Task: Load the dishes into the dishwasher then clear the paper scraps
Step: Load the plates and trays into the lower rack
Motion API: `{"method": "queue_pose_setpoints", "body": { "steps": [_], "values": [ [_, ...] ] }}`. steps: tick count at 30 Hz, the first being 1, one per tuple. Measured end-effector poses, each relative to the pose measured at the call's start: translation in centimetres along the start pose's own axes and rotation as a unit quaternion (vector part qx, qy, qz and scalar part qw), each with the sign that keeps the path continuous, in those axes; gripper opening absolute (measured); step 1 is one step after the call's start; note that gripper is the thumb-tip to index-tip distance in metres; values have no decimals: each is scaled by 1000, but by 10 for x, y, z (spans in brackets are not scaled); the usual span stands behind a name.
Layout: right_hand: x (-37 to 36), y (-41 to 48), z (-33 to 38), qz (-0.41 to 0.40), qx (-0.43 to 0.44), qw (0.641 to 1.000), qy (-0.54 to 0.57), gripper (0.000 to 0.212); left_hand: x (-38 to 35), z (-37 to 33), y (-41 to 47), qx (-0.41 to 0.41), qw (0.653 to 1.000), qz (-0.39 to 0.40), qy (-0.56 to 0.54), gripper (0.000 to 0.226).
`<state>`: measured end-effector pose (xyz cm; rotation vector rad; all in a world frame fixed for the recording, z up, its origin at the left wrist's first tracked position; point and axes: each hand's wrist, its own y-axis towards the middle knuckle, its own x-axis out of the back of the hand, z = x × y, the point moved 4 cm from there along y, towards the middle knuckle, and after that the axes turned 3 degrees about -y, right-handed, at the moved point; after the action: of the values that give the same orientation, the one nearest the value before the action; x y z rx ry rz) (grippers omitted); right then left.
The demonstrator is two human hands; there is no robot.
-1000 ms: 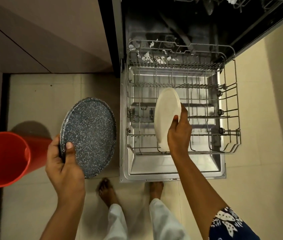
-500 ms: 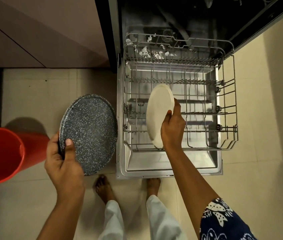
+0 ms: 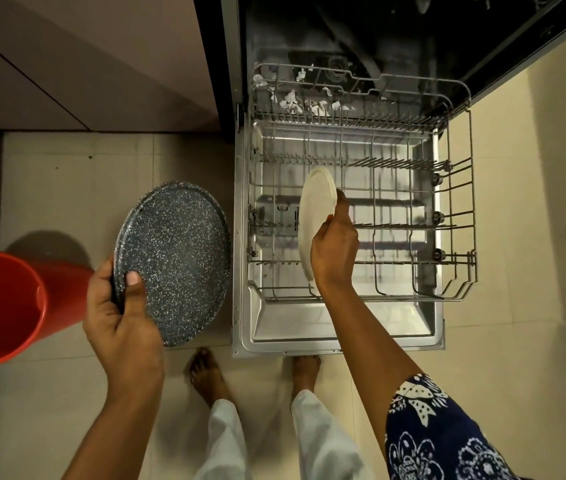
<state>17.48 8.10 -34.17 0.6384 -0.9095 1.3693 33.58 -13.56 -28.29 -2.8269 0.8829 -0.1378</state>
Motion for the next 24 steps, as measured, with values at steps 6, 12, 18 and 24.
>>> {"method": "queue_pose_setpoints", "body": {
  "steps": [6, 12, 18, 24],
  "values": [
    [-13, -1, 8, 109, -19, 994, -22, 60, 2, 2, -3, 13, 1000, -6, -3, 25],
    [-52, -15, 7, 259, -19, 956, -132, 75, 8, 6, 1, 14, 1000, -10, -5, 27],
    [-72, -29, 16, 266, 36, 934, -235, 73, 16, 8, 7, 15, 1000, 1, 9, 26],
    [-53, -38, -9, 240, -20, 943, -231, 76, 22, 7, 10, 19, 1000, 8, 5, 26]
  ]
}}
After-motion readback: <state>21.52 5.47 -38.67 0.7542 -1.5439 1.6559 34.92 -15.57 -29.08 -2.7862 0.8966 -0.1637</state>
